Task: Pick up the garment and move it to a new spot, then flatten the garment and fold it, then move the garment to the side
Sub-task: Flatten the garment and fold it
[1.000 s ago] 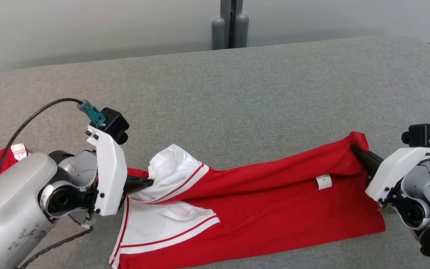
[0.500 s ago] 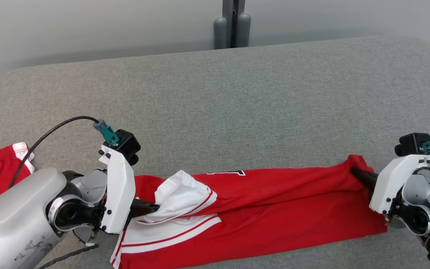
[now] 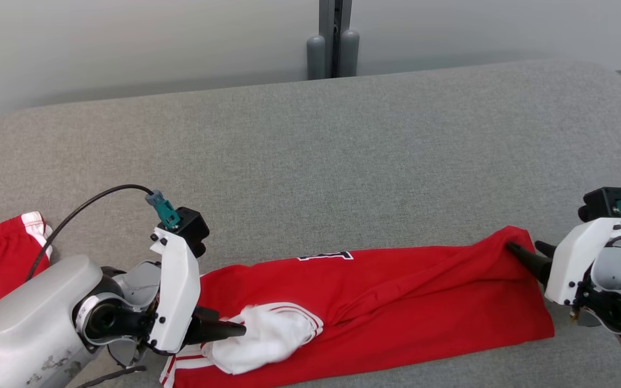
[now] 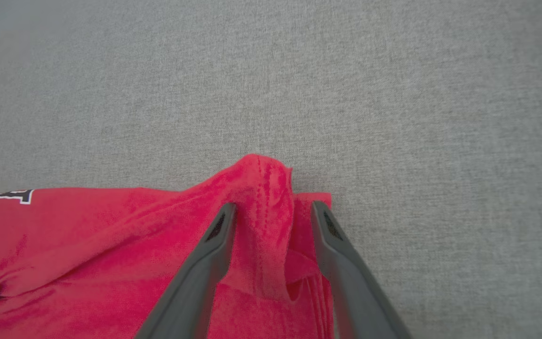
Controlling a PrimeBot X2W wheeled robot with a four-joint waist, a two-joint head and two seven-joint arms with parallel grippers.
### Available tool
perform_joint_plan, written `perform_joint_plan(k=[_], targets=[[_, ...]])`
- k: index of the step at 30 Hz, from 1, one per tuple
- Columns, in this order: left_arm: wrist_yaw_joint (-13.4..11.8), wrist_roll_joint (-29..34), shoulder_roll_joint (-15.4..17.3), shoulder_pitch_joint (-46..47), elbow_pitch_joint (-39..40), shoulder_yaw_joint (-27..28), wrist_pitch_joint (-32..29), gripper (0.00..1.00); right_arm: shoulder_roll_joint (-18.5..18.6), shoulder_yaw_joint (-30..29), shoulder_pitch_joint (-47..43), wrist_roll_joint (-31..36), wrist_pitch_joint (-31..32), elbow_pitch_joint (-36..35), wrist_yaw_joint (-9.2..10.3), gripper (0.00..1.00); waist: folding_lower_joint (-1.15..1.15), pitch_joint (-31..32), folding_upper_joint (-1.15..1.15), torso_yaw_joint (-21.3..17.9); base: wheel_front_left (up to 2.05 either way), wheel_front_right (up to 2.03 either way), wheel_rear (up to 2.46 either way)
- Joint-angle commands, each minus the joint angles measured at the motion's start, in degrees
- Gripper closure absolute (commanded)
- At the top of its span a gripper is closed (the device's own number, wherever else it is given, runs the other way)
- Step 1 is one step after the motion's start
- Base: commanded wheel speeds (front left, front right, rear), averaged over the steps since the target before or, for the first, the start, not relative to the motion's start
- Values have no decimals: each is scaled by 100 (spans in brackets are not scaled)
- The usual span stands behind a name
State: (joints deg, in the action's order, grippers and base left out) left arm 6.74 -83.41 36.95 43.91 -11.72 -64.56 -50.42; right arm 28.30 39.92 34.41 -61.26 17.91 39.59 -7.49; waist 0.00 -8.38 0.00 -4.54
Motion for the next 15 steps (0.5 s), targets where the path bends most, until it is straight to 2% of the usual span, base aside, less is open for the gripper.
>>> perform_joint_plan(k=[1,4,11,15], targets=[[-13,-3,59,-22,-9,43,52,0,90,-49,-49,47,-10,-15,-1,0,0,83,0,-1,0,0,0],[-1,64,103,-7,14,117,207,0,174,-162,-123,90,-98,-74,-1,0,0,192,0,5,0,0,0],[7,269,150,2,90,449,976,0,418,-523,-362,180,-337,-326,-1,0,0,418,0,36,0,0,0],[-92,509,250,-150,156,755,1799,0,537,-889,-555,384,-834,-615,-1,0,0,550,0,34,0,0,0]])
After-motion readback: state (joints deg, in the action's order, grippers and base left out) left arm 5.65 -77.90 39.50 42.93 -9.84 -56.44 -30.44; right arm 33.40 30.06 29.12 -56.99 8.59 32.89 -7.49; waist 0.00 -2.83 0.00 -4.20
